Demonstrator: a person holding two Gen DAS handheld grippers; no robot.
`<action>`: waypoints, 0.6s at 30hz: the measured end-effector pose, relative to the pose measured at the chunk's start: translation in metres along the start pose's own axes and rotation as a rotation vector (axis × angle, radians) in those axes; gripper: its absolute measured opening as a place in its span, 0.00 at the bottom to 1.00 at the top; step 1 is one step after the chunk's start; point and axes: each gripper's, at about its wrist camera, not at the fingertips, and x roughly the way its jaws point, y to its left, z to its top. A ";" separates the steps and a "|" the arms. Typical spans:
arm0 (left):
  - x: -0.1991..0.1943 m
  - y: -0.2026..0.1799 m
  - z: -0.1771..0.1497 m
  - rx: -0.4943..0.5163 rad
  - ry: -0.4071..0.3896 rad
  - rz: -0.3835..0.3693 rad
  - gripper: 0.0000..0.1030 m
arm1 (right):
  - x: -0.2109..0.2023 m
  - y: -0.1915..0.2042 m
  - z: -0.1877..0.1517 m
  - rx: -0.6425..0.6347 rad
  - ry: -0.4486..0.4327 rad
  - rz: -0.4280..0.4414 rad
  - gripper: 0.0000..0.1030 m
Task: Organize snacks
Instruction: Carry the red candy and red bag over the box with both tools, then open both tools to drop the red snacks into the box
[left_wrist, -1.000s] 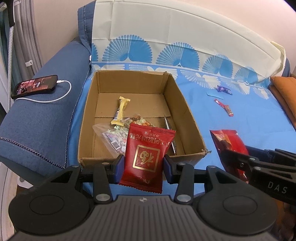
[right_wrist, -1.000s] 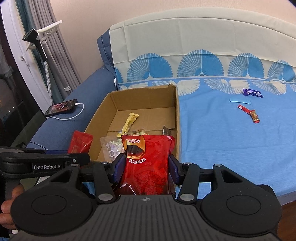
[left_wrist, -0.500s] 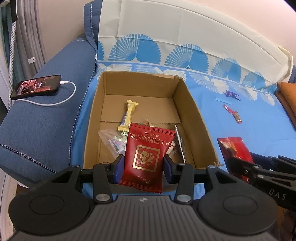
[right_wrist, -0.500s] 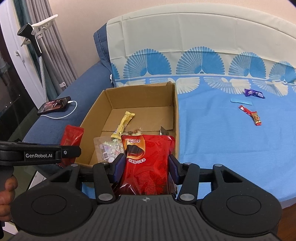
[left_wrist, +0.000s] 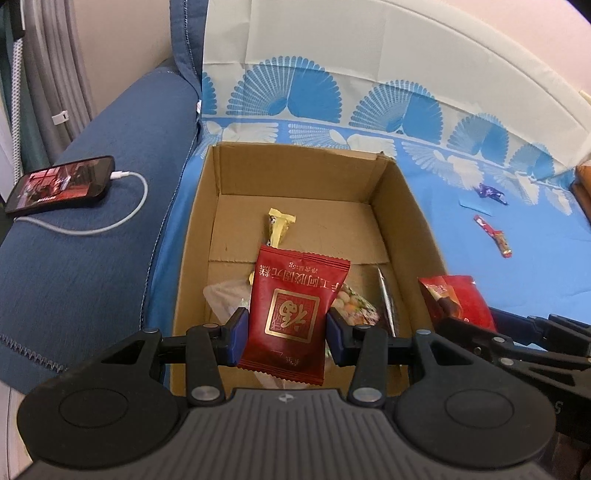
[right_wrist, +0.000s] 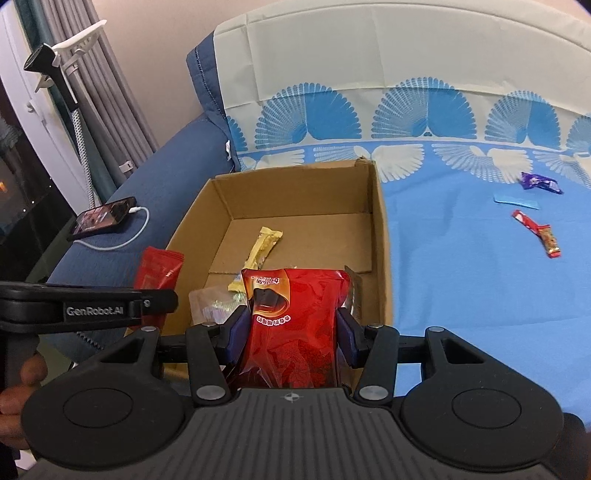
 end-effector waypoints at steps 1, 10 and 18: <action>0.005 0.000 0.003 0.001 0.002 0.001 0.48 | 0.005 -0.001 0.003 0.004 0.002 0.002 0.51; 0.053 0.006 0.022 0.007 0.060 0.023 0.48 | 0.050 -0.010 0.024 0.037 0.022 0.001 0.52; 0.073 0.007 0.027 0.024 0.068 0.068 0.98 | 0.077 -0.022 0.034 0.110 0.055 0.031 0.70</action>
